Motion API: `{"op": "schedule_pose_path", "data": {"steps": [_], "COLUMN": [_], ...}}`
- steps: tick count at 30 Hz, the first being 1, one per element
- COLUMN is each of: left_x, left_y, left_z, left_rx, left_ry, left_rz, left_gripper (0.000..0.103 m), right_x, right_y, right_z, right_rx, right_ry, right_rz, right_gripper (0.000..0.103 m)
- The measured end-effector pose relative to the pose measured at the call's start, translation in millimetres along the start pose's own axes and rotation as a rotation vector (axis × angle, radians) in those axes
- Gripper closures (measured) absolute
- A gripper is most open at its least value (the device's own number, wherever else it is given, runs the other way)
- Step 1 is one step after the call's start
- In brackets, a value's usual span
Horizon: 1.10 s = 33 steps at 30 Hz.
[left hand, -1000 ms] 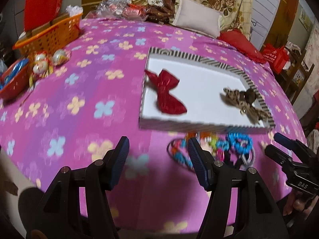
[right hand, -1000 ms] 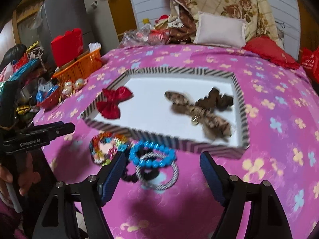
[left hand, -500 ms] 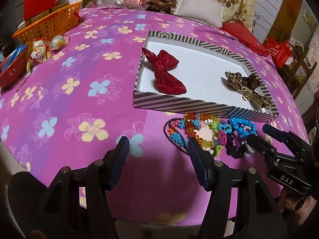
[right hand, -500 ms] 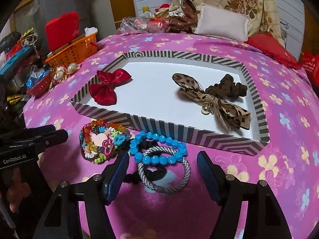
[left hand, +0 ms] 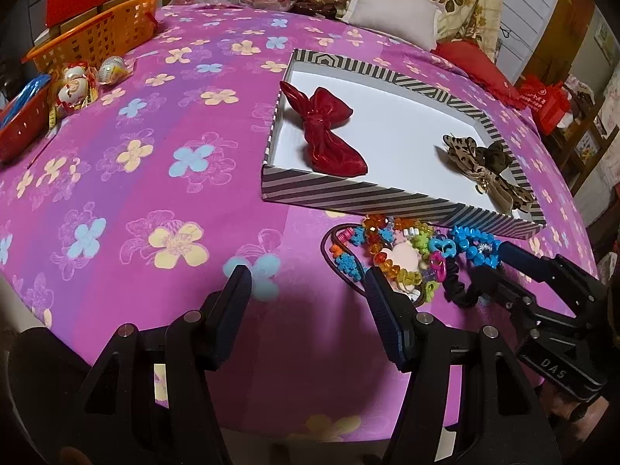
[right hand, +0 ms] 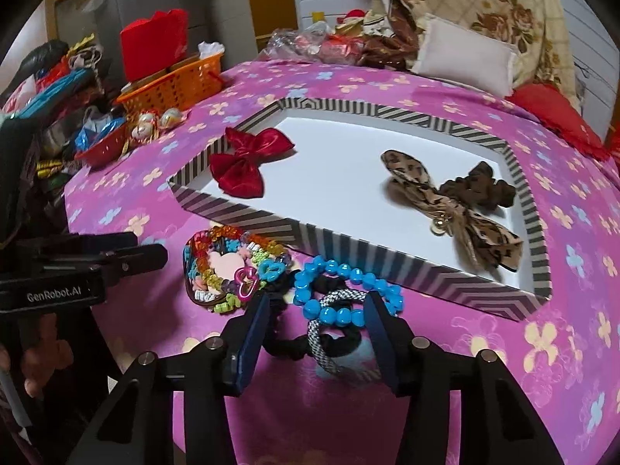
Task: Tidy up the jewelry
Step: 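Grasp the blue bead bracelet with the right tool, then grasp the black scrunchie with the left tool while the right tool holds the blue bracelet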
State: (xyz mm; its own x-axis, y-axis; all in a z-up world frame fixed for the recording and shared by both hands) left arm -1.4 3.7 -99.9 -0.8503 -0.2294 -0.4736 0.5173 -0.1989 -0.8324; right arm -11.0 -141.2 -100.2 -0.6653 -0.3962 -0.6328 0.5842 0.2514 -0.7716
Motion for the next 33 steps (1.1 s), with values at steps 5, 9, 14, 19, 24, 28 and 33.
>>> {"op": "schedule_pose_path", "data": {"steps": [5, 9, 14, 19, 24, 28, 33], "left_x": [0, 1, 1, 4, 8, 14, 26], "left_y": [2, 2, 3, 3, 0, -5, -10], "left_z": [-2, -1, 1, 3, 13, 28, 54], "left_rx": [0.001, 0.002, 0.003, 0.008, 0.029, 0.062, 0.11], "left_ry": [-0.008, -0.008, -0.006, -0.007, 0.024, 0.071, 0.135], "left_rz": [-0.01, -0.014, -0.013, -0.024, -0.024, -0.024, -0.035], "left_gripper": [0.042, 0.042, 0.042, 0.042, 0.042, 0.042, 0.042], "right_x": [4, 9, 25, 45, 57, 62, 65], "right_y": [8, 4, -6, -16, -29, -38, -44], "right_z": [2, 8, 16, 29, 40, 44, 42], "right_rx": [0.003, -0.009, -0.008, -0.001, -0.01, -0.05, -0.076], "right_ry": [-0.005, 0.024, 0.05, 0.095, 0.145, 0.193, 0.206], "right_rz": [-0.029, -0.026, -0.029, -0.05, -0.045, -0.028, -0.021], "right_gripper": [0.075, 0.086, 0.088, 0.089, 0.089, 0.089, 0.089]}}
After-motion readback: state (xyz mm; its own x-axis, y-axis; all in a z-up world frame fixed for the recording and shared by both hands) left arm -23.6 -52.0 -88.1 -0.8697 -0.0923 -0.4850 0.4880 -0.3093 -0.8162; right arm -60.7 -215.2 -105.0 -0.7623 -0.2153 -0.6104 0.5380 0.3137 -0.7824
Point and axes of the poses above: each gripper's, at about its wrist camera, not at the fingertips, and y roughly the way its jaws point, z to its right, x to its underside, the point moved 8 cm from there along y, roughly the way its jaws point, and after that the axes turned 12 degrees about -y, right-handed, at the moved point
